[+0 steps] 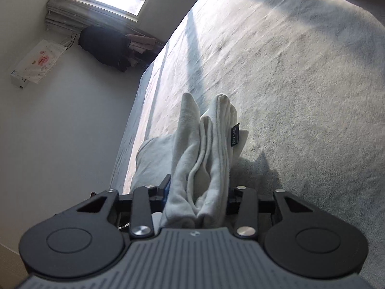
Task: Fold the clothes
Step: 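Carry the folded T-shirt with both tools toward the clothes stack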
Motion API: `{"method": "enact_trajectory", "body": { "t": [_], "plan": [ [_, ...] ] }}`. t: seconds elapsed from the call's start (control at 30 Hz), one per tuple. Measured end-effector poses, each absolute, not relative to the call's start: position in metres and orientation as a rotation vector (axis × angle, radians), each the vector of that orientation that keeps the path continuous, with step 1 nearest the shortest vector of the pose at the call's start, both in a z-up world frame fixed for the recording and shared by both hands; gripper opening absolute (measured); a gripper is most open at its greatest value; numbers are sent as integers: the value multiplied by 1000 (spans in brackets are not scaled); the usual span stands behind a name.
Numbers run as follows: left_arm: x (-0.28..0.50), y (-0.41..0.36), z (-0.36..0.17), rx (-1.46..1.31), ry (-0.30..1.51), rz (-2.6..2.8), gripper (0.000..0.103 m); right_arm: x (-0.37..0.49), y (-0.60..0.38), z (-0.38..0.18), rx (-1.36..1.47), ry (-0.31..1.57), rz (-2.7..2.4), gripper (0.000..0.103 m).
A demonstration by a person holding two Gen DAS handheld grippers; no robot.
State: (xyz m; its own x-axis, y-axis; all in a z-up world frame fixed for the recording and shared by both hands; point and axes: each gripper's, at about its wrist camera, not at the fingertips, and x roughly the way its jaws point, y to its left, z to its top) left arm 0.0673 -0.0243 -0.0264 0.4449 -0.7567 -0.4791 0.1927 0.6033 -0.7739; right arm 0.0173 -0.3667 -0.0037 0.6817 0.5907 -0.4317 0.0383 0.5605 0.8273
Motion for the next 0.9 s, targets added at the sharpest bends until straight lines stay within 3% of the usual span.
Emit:
{"method": "enact_trajectory", "body": {
  "t": [0.57,0.9],
  "plan": [
    [144,-223,58,-603,817,-825,42,32,-518,97,883,512,180,42],
    [194,-341,68,-606,772,-863,42,68,-607,105,841,383,29,42]
  ]
}}
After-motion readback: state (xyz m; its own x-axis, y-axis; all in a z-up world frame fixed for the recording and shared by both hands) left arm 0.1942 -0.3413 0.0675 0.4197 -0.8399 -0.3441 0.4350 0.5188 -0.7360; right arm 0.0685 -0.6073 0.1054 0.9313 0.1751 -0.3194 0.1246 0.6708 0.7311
